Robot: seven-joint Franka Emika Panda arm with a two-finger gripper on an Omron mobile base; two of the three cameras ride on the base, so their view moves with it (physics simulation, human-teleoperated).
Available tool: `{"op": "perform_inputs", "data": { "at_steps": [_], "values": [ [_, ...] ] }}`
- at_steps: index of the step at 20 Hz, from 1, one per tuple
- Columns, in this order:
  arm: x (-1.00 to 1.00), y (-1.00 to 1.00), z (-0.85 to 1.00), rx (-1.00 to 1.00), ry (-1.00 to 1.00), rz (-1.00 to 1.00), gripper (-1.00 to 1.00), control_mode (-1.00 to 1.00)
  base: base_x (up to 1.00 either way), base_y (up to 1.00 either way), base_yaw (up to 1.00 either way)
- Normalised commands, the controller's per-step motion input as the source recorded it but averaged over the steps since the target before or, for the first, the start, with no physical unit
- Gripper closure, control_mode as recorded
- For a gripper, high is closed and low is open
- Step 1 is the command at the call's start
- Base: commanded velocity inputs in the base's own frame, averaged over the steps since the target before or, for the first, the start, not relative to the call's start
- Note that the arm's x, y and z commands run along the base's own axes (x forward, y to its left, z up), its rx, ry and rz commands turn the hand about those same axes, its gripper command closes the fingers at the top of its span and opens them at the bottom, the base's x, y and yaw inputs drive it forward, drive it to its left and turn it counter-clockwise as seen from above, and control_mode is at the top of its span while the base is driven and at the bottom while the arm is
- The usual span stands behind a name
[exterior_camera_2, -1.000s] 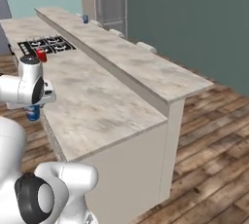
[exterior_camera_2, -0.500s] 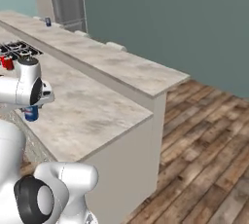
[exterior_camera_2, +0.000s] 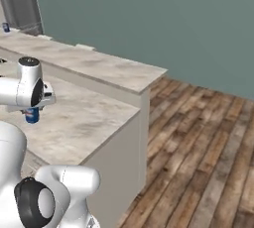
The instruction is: Four empty soda cans are scattered around the kitchen. Gather all the cans and cluster them next to the stove for recycling.
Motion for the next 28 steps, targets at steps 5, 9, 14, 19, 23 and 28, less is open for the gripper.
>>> {"op": "perform_inputs", "data": {
  "at_steps": [5,9,14,19,23,28],
  "values": [
    [0.0,0.0,0.0,0.0,0.0,0.0,1.0,1.0,0.09,0.5,-0.37],
    [0.0,0.0,0.0,0.0,0.0,0.0,1.0,1.0,0.01,0.57,-0.27],
    [0.0,0.0,0.0,0.0,0.0,0.0,1.0,1.0,-0.02,0.59,-0.23],
    [0.0,0.0,0.0,0.0,0.0,0.0,1.0,1.0,-0.17,0.61,-0.14],
    [0.0,0.0,0.0,0.0,0.0,0.0,1.0,1.0,-0.3,0.59,-0.11],
    [0.0,0.0,0.0,0.0,0.0,0.0,1.0,1.0,-0.3,0.58,-0.13]
  ]
}}
